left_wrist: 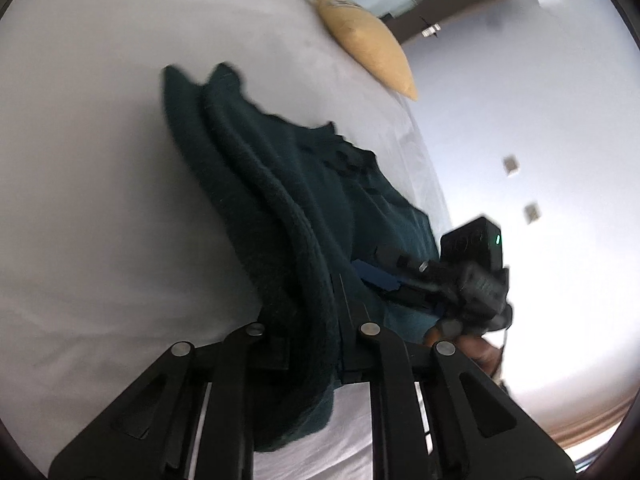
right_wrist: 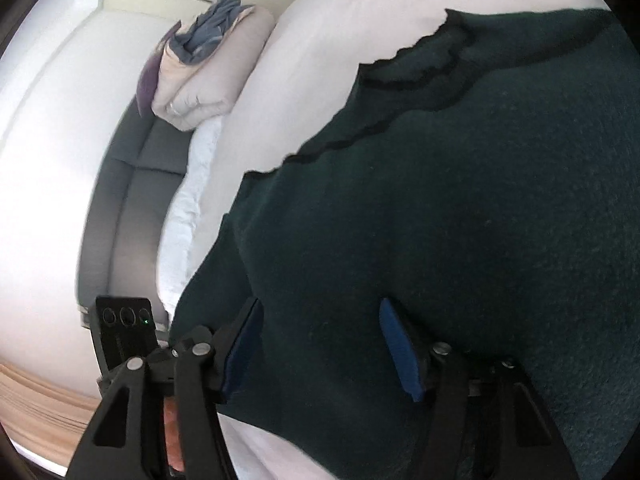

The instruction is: Fold small clothes

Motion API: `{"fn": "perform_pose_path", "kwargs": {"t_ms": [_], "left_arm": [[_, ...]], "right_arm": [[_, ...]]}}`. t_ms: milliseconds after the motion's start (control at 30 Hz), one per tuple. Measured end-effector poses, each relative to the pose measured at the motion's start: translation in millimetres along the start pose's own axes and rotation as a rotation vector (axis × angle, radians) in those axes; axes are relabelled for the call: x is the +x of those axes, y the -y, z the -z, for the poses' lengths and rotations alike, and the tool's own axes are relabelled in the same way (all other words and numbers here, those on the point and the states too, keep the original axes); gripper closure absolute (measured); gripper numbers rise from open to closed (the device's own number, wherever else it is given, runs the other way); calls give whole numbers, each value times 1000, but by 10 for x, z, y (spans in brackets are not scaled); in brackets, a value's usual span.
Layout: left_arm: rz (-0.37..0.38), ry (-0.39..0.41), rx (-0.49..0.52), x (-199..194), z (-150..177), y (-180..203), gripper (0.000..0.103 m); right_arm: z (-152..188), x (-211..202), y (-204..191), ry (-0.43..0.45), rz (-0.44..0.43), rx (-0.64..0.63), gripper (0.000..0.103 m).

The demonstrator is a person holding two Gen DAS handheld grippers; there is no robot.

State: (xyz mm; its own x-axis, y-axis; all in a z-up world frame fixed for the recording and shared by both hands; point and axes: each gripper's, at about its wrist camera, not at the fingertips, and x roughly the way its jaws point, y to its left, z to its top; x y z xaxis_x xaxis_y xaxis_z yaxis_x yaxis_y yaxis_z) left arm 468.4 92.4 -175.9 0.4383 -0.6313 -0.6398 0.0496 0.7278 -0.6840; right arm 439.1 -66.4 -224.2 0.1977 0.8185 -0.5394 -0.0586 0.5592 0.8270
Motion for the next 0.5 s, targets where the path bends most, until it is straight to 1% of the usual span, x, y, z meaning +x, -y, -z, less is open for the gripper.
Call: {"fn": "perform_pose_path", "kwargs": {"t_ms": [33, 67, 167, 267, 367, 500], "left_arm": [[-27, 2, 48, 13, 14, 151, 91], [-55, 1, 101, 52, 29, 333, 91], [-102, -11, 217, 261, 122, 790, 91], [-147, -35, 322, 529, 283, 1156, 91], [-177, -67, 396, 818, 448, 1397, 91], [-215, -98, 456, 1112, 595, 1566, 91]], "right_arm": [[-34, -77, 30, 4, -39, 38, 32], [-59, -137, 37, 13, -51, 47, 29], [-150, -353, 24, 45, -94, 40, 21], [-228, -494, 82, 57, -139, 43, 13], [-289, -537, 126, 45, -154, 35, 11], [-317, -526, 124, 23, -187, 19, 11]]}}
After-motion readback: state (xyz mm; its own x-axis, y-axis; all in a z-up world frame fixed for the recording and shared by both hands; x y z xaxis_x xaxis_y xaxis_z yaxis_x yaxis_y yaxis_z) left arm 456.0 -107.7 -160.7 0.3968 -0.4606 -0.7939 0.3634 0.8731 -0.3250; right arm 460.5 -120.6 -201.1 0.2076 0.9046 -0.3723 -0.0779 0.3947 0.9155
